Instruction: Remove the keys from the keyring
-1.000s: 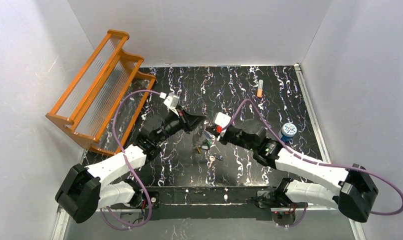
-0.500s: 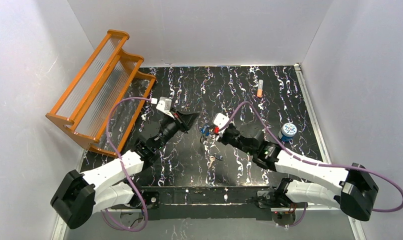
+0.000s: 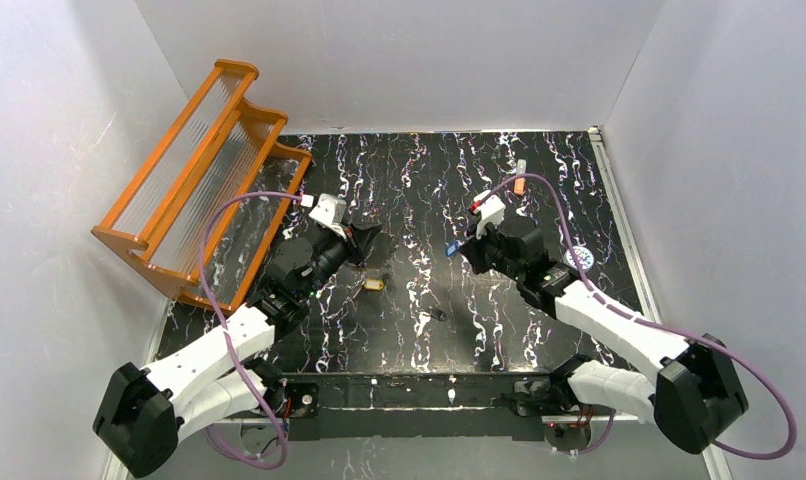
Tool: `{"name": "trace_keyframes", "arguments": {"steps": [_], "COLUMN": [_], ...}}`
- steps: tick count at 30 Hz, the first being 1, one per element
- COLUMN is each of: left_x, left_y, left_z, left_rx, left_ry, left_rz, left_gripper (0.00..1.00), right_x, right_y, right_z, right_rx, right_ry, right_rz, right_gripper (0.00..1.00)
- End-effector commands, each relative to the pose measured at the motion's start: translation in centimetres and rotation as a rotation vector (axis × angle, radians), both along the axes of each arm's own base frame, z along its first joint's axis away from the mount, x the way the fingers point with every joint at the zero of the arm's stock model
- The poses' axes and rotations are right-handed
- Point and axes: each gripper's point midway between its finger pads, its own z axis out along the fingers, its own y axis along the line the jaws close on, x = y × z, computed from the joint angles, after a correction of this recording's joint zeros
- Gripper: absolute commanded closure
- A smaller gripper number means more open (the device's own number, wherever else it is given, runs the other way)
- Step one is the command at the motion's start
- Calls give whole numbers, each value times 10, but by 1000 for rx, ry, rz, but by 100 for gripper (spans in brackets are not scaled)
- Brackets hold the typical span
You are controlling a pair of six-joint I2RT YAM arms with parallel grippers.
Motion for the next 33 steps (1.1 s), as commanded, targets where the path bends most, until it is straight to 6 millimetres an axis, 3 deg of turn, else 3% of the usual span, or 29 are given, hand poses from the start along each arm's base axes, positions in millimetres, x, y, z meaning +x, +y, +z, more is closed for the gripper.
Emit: {"name": "trace_keyframes", "arguments": {"steps": [1,4,7,10,15,24,29,33], "left_x": [0,-5,-8,-10,-15,-27,-30,-39], "left_y": [12,10,8,6,1,-10,-14,-20], "left_z": [38,36,34,34,35,36,35,37], "left_rx": [64,86,99,115,142,142,126,106], "left_ry": [-134,-151,-161,-175,-202,-236,-239,-259], "left_rz": [25,-5,-26,-47,-95,-203,-236,-293], "left_gripper": [100,100,100,100,100,100,100,100], "right_x": [-2,7,9,7,-15,-42,-54,-57], "right_y": [6,-3,-9,-5,28,73,90,98], "right_z": [-24,-47,-55,-39,-2,48,58,52], "right_rx": [82,51,27,52,177,377,428,430], "right_ry": [140,214,228,188,98,-66,-130,-139], "right_rz": [-8,-71,-105,-66,189,502,586,630], "right_gripper": [99,96,75,61,43,41,43,43]}}
